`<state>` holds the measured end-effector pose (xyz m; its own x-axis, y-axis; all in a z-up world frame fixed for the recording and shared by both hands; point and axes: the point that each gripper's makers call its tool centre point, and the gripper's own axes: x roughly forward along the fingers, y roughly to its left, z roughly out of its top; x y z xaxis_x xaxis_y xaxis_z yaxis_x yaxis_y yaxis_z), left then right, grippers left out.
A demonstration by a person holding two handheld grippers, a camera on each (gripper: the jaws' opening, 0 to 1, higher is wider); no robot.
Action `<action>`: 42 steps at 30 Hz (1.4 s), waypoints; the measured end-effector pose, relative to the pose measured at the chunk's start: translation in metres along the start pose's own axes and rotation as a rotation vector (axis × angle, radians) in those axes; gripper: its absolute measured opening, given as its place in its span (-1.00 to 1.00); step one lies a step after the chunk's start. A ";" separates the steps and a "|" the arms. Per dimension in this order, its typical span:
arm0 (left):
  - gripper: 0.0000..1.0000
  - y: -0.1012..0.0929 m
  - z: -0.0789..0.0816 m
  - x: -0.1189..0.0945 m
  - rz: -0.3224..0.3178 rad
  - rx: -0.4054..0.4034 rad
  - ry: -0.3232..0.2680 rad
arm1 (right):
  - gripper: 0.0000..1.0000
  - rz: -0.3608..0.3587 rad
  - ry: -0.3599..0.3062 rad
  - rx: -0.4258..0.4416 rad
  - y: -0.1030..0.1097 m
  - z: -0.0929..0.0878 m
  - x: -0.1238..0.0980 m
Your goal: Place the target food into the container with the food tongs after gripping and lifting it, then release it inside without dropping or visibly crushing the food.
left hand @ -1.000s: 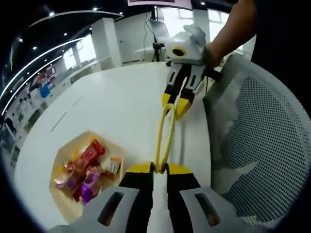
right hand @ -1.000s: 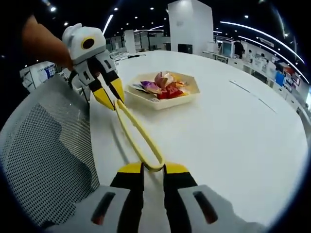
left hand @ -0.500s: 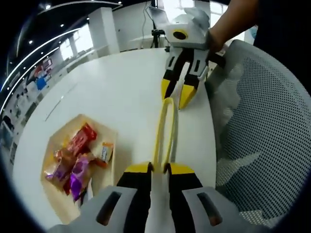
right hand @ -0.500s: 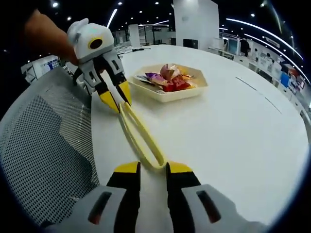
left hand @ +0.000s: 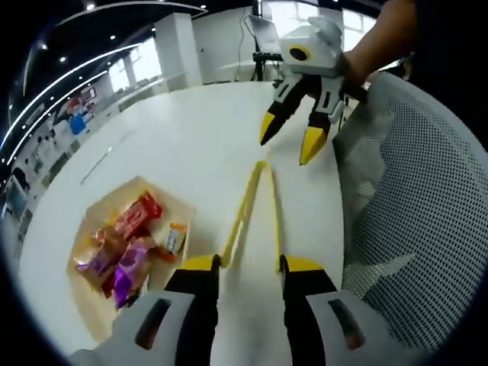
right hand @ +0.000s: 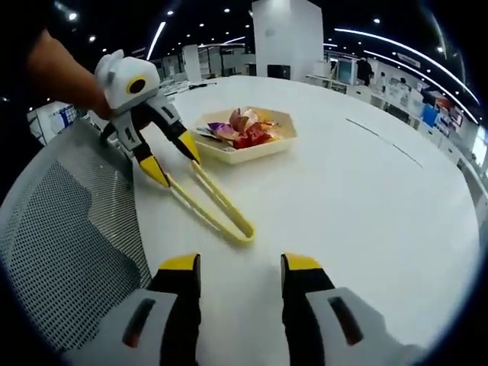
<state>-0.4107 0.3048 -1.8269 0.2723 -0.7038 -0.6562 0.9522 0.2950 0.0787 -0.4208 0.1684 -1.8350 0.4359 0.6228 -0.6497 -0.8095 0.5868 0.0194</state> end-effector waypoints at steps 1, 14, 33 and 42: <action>-0.39 0.001 0.005 -0.004 0.005 -0.032 -0.024 | -0.17 -0.003 -0.007 0.003 -0.001 0.001 -0.003; 0.48 0.043 0.034 -0.075 0.207 -0.193 -0.196 | 0.18 -0.133 -0.111 0.038 -0.040 0.031 -0.057; 0.99 0.039 0.005 -0.140 0.389 -0.377 -0.331 | 0.99 -0.291 -0.330 0.200 -0.043 0.043 -0.101; 0.99 0.027 -0.021 -0.141 0.410 -0.452 -0.336 | 0.99 -0.358 -0.339 0.138 -0.022 0.041 -0.095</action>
<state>-0.4261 0.4259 -1.7479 0.6952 -0.6184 -0.3665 0.6323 0.7686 -0.0974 -0.4282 0.1170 -1.7427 0.7980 0.4894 -0.3518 -0.5363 0.8429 -0.0439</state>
